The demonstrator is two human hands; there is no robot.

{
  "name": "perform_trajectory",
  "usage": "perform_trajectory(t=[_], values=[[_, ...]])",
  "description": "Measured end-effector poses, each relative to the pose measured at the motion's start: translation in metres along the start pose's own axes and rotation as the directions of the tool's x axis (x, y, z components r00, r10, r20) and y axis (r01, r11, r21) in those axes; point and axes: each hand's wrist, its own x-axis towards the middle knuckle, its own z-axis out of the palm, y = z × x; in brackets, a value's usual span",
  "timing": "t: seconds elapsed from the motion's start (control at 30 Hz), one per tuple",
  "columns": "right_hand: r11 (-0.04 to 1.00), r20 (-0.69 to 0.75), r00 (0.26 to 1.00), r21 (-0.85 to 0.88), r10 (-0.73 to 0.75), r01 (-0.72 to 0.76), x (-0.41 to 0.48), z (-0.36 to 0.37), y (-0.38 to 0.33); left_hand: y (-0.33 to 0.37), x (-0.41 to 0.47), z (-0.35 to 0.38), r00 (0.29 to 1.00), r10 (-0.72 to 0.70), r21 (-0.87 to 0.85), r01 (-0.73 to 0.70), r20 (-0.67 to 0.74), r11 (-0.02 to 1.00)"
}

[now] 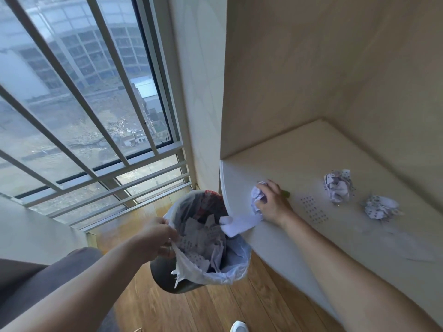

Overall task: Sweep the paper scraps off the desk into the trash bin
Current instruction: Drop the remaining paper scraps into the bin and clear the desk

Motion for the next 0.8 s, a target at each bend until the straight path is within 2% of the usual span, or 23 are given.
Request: perform_trajectory(t=[0.13, 0.27, 0.37, 0.47, 0.53, 0.57, 0.63, 0.67, 0.73, 0.8], values=[[0.995, 0.130, 0.989, 0.073, -0.070, 0.061, -0.031, 0.037, -0.040, 0.002, -0.001, 0.003, 1.000, -0.001, -0.017, 0.001, 0.000, 1.000], [0.961, 0.303, 0.929, 0.238, -0.212, 0.142, -0.059, 0.056, -0.074, 0.003, -0.001, 0.005, 1.000, 0.010, 0.010, -0.010, 0.005, 1.000], [0.920, 0.276, 0.927, 0.366, -0.252, 0.141, -0.070, 0.038, -0.075, 0.003, 0.000, 0.006, 1.000, 0.011, 0.017, -0.011, 0.002, 1.000], [0.954, 0.015, 0.991, 0.272, -0.136, 0.127, -0.063, 0.003, -0.047, 0.003, 0.003, 0.011, 1.000, 0.016, 0.012, -0.015, -0.024, 1.000], [0.993, -0.149, 0.988, 0.118, 0.041, -0.023, -0.050, -0.025, -0.011, 0.002, 0.005, 0.015, 1.000, 0.016, 0.024, -0.015, -0.015, 1.000], [0.989, -0.185, 0.972, 0.055, 0.148, -0.140, -0.045, -0.038, 0.009, 0.002, 0.006, 0.016, 1.000, 0.014, 0.030, -0.014, -0.009, 0.999], [0.933, -0.161, 0.922, -0.021, 0.352, -0.360, -0.041, -0.055, 0.047, 0.001, 0.007, 0.018, 1.000, 0.008, 0.034, -0.008, -0.004, 0.999], [0.909, -0.110, 0.904, -0.017, 0.412, -0.417, -0.042, -0.058, 0.060, 0.000, 0.007, 0.018, 1.000, 0.003, 0.034, -0.003, -0.002, 0.999], [0.917, -0.005, 0.920, 0.077, 0.392, -0.391, -0.048, -0.053, 0.066, 0.000, 0.006, 0.020, 1.000, -0.007, 0.035, 0.007, 0.002, 0.999], [0.956, 0.041, 0.968, 0.148, 0.249, -0.252, -0.057, -0.037, 0.052, 0.001, 0.006, 0.022, 1.000, -0.012, 0.039, 0.011, 0.006, 0.999]])
